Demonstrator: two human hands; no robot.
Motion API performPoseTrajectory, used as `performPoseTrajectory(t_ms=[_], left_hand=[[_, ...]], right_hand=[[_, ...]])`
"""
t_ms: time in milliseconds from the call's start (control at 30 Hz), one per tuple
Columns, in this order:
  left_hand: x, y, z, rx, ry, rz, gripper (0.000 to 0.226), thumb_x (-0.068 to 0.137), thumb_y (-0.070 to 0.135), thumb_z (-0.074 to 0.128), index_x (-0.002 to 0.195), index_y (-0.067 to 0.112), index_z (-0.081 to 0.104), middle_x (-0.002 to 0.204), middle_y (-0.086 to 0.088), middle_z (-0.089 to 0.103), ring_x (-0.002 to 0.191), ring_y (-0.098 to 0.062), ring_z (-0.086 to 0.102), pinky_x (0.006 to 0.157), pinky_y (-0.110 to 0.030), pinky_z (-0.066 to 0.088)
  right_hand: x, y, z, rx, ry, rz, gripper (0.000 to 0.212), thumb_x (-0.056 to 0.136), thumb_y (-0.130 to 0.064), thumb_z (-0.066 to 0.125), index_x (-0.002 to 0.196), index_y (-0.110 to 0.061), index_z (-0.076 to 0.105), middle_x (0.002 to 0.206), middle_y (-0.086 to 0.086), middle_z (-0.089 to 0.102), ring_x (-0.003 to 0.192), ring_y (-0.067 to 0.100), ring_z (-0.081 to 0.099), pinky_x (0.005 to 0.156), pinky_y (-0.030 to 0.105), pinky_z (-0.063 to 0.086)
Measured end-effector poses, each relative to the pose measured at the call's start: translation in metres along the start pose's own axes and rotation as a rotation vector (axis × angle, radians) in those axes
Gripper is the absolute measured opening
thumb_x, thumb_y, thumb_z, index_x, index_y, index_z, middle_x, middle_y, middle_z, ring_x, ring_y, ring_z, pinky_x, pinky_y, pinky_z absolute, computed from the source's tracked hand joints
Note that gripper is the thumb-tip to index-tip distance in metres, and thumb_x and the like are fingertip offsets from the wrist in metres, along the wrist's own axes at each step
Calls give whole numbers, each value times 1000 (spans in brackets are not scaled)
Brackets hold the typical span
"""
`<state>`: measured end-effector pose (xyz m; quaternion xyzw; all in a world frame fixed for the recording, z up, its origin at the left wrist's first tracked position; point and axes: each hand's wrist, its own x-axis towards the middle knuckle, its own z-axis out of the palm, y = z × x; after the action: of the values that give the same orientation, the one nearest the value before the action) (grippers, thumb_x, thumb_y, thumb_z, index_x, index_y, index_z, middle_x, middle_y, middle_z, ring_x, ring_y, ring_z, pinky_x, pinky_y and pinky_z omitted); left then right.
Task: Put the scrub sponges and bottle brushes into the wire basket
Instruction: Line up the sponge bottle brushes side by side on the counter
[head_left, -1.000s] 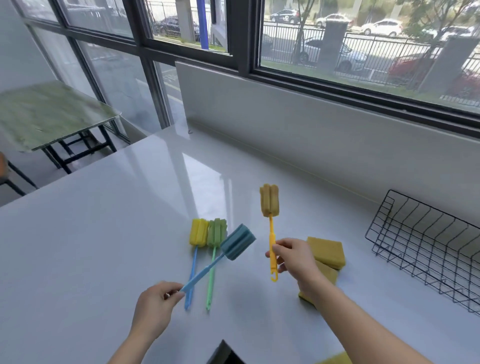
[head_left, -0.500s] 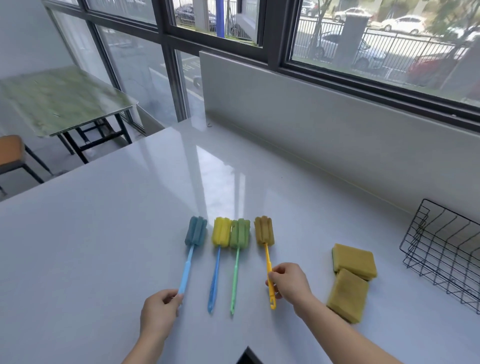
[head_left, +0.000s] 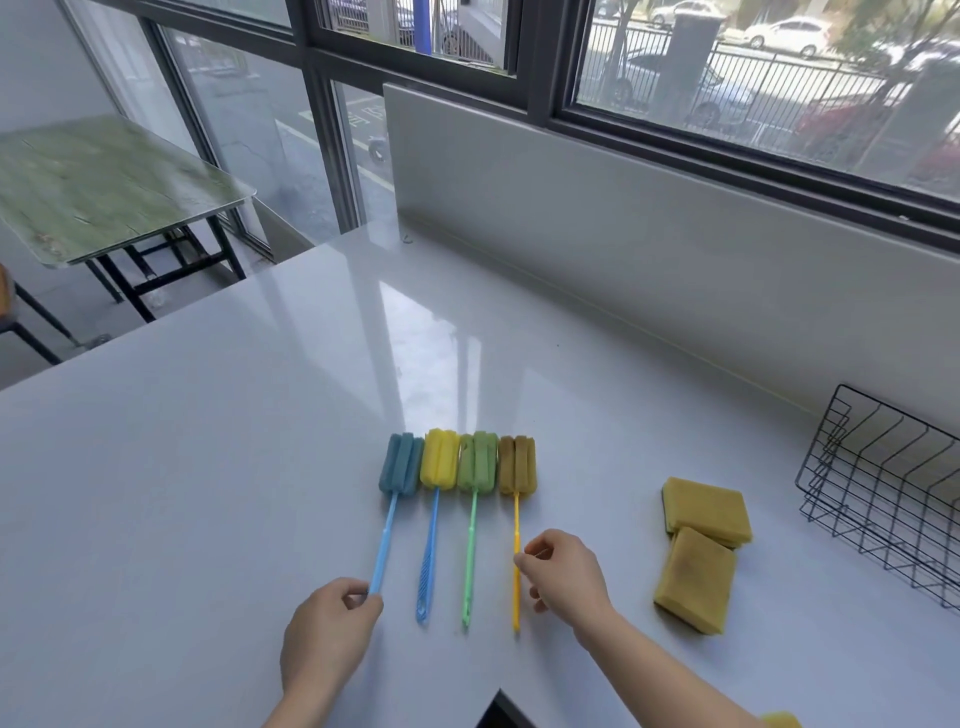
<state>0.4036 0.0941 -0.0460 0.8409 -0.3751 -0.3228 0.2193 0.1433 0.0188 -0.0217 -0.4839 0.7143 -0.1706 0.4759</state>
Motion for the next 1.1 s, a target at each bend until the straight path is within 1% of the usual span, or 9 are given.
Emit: performPoseTrajectory(t_ms=[167,267,367,467,567,800,867,1000,1100], left_hand=[[-7,10,-1,79,83,63,26,82,32,61,108,32,62,91,10,58,82,-11,59,70,-30,42],[-12,18,2,113,116,136,28,85,29,60,113,31,63,96,10,54,83,-13,58,68,-30,43],[-16,30,9,150,105,242,30,86,28,59,115,31,63,99,10,54,87,-14,58,66,-30,46],[-20,47,19,196,69,333,31,87,28,58,117,32,61,102,11,54,95,-14,57,69,-32,49],[-24,64,30,218,31,393,32,87,29,56,119,31,60,107,8,55,100,-14,57,73,-35,51],[-34,90,54,282,-3,505,35,88,31,56,122,29,61,115,7,58,112,-15,54,78,-33,48],[-39,96,61,320,-13,535,35,88,32,55,123,30,60,117,8,58,112,-14,54,78,-33,48],[-52,113,80,353,-48,614,35,89,33,55,123,31,60,115,7,58,112,-16,54,80,-34,47],[-67,127,99,347,-99,688,33,88,32,56,120,30,62,113,6,58,109,-17,54,77,-33,46]], right_hand=[[-1,3,-7,-15,3,-13,9,86,-25,63,89,-18,67,87,2,70,66,22,68,64,38,62],[-3,6,-13,-20,5,-33,9,87,-26,64,92,-19,67,90,3,72,80,28,72,76,44,63],[-5,10,-21,-52,22,-61,13,87,-26,64,98,-19,68,96,3,72,92,25,70,85,45,60],[-8,13,-33,-85,51,-73,18,87,-27,63,102,-19,69,97,0,71,92,22,69,85,41,59],[-13,18,-45,-123,86,-94,19,88,-30,62,104,-22,69,96,-5,69,90,16,66,79,33,56],[-28,37,-74,-193,156,-148,23,90,-32,61,110,-23,68,91,-15,66,84,6,60,67,20,45],[-34,43,-84,-215,177,-164,23,91,-32,60,111,-24,68,93,-14,67,81,5,58,66,21,44],[-51,58,-109,-286,225,-186,24,92,-36,58,113,-28,66,102,-14,66,88,8,61,77,27,51],[-71,75,-133,-295,293,-168,24,91,-37,58,112,-30,66,99,-14,66,90,11,63,81,31,53]])
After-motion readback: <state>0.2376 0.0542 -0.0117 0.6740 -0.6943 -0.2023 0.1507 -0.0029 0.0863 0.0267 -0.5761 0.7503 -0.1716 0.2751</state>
